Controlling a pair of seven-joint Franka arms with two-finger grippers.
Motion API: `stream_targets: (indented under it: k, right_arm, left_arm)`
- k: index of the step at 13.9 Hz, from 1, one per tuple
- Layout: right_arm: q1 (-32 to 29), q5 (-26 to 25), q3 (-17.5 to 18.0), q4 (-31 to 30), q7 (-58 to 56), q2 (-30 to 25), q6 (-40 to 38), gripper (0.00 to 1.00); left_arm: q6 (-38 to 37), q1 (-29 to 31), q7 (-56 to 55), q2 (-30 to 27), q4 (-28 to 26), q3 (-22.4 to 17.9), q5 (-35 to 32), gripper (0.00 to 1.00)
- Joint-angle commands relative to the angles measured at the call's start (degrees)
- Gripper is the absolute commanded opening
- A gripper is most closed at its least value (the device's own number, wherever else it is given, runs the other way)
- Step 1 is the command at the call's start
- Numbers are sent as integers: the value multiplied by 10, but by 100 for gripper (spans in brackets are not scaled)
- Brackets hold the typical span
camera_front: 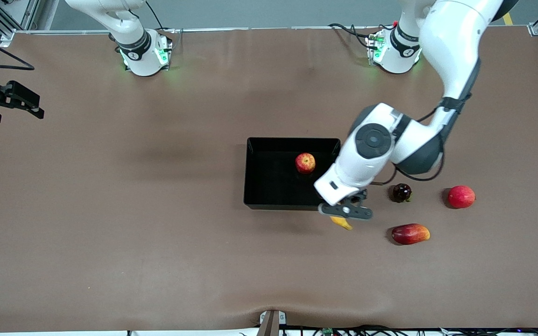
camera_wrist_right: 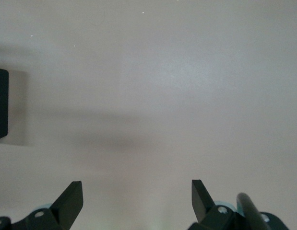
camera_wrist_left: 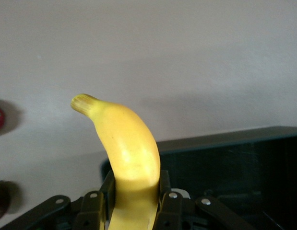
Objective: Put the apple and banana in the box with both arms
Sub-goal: 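Lift the banana and carry it over the black box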
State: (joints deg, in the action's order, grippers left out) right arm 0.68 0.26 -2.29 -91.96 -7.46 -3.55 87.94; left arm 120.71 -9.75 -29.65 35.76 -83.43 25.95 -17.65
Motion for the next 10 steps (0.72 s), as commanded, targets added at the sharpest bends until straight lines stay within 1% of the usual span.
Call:
stream_targets:
  k: [1, 3, 5, 6, 8, 9, 10]
  right_arm:
    - [-2, -5, 1, 6, 0, -5, -9, 100]
    - [2, -3, 1, 13, -1, -4, -10, 100]
    - [1, -3, 2, 13, -1, -5, -13, 100]
    - [2, -3, 2, 13, -1, -4, -13, 100]
    - [1, -3, 2, 13, -1, -4, -14, 100]
    - [2, -3, 2, 13, -1, -3, -13, 100]
    - [4, -3, 2, 14, -1, -3, -13, 100]
  left_arm:
    - [-6, -38, -36, 7, 9, -13, 3, 0]
    - [-6, -62, -42, 14, 12, -24, 4, 0]
    - [-6, -90, -63, 28, 27, -40, 4, 0]
    - [-2, -110, -76, 39, 35, -53, 4, 0]
    - [2, -166, -114, 64, 70, -93, 5, 0]
    - [2, -194, -142, 72, 88, -114, 6, 0]
    - [2, -216, -159, 73, 92, -131, 8, 0]
